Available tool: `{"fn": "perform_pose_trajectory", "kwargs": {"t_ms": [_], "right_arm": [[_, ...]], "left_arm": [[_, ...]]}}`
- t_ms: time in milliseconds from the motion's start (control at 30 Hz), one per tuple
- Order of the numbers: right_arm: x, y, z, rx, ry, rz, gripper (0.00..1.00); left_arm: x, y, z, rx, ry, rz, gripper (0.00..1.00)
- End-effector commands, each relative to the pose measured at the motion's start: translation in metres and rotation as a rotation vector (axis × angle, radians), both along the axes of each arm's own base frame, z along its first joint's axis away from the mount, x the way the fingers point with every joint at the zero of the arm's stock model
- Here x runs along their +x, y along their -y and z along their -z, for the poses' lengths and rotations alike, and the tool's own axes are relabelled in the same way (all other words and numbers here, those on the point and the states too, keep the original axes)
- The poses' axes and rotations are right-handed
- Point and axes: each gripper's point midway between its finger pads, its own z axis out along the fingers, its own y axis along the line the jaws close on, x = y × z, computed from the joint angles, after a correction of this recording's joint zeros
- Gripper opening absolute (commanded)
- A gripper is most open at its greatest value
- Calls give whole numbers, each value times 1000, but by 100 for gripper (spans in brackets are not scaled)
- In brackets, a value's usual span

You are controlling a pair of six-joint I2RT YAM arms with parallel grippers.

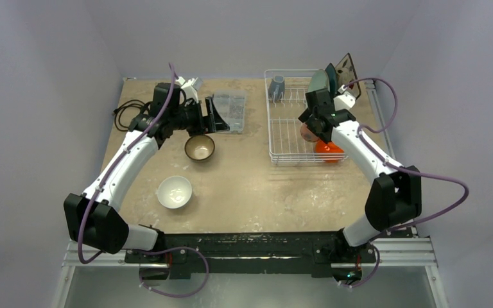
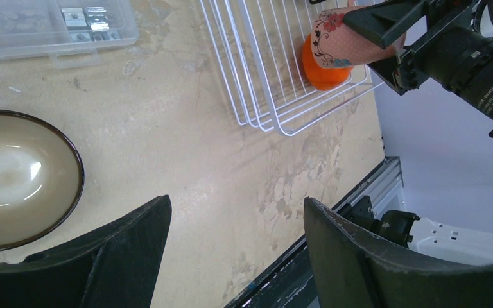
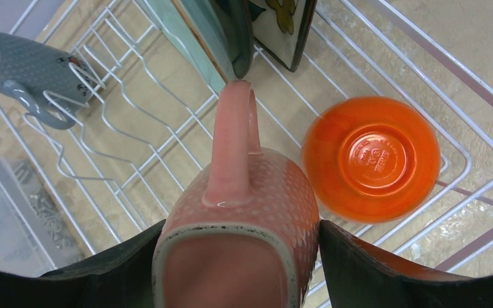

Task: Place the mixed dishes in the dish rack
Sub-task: Turn the cup upside down in the dish rack.

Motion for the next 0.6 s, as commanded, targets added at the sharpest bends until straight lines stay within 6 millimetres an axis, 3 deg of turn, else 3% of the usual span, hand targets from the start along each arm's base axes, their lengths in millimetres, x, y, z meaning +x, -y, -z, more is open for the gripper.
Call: {"fn": "perform_pose_trajectory", "kwargs": {"t_ms": [0,567], "right_arm": [[21,9,-28,29,117,102,0],[66,9,13,82,55,133,0]], "left_arm": [[4,0,-19,-9,62,12,74],[3,3,-16,-21,43,26,74]]}}
